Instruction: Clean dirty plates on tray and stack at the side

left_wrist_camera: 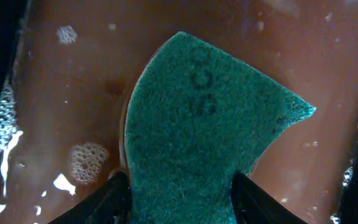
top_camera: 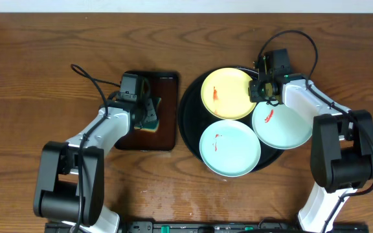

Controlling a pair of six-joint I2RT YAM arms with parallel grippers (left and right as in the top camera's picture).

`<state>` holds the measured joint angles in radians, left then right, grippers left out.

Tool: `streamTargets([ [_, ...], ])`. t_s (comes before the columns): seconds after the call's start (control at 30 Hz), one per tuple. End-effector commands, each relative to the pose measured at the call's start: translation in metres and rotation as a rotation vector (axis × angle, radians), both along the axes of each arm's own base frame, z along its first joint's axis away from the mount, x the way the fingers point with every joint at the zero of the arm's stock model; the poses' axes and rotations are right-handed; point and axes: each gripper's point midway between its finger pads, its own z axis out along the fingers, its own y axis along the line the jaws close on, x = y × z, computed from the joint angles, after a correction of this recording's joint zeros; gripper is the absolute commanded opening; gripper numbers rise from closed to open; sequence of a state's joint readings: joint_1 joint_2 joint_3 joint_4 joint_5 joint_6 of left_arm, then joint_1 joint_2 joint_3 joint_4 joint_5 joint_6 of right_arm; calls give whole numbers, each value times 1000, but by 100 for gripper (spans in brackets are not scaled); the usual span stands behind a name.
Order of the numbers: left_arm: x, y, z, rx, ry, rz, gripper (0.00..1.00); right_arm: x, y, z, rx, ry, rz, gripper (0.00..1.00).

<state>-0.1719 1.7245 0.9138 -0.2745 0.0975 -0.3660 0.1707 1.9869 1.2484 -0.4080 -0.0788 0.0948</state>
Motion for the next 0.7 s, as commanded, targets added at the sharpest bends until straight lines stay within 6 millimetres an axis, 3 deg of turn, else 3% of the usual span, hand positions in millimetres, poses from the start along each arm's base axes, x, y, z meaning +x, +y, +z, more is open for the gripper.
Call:
streamTargets([
  [0.0,-7,5,-11,23,30,-1,47,4,5,13,9,-31,16,7],
  [0.03,-6,5,-11,23,26,-1,38,4,5,13,9,-31,16,7],
  [0.23,-2,4,-6,24,10,-10,8,4,5,13,9,-31,16,7],
  [0.43,9,2,29,9,-85,-10,7,4,5,13,9,-31,16,8],
  [0.67,4,3,96,-16,-233,-8,7,4,5,13,9,-31,16,7],
])
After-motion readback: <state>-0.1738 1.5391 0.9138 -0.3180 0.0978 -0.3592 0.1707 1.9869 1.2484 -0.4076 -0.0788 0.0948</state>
